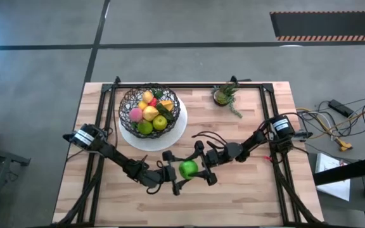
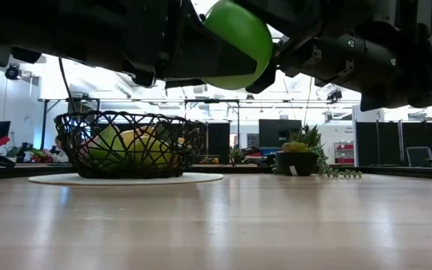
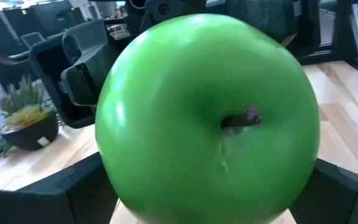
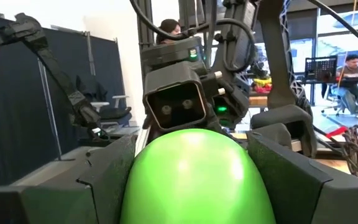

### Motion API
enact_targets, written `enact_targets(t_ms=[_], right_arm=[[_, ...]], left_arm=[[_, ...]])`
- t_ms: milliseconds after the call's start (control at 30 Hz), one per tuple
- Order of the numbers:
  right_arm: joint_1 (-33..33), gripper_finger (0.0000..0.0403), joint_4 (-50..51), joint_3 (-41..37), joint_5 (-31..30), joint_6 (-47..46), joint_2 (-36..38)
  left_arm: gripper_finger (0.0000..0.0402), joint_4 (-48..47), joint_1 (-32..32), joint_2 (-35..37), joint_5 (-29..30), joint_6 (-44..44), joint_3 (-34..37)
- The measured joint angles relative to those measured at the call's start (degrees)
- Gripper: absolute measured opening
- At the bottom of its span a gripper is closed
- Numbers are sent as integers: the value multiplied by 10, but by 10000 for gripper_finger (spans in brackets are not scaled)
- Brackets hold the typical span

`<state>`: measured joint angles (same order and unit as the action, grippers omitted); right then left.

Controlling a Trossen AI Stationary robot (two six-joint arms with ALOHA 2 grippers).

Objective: Build produce basket
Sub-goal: Put the green apple into the wire basket

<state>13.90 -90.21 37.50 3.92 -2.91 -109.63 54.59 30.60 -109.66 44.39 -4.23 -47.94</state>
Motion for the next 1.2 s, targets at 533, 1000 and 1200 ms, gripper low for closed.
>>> enact_targets(t_ms=[533, 1000, 1200], right_arm=[[-1, 330, 58, 1, -9, 9, -1], [-3, 368, 186, -9, -25, 9, 67], [6, 368, 428, -9, -117, -24, 178]], left_arm=[[330, -2, 1, 0, -21, 12, 20], [329, -6, 23, 9, 14, 69, 65], [328, -96, 42, 55, 62, 75, 69]])
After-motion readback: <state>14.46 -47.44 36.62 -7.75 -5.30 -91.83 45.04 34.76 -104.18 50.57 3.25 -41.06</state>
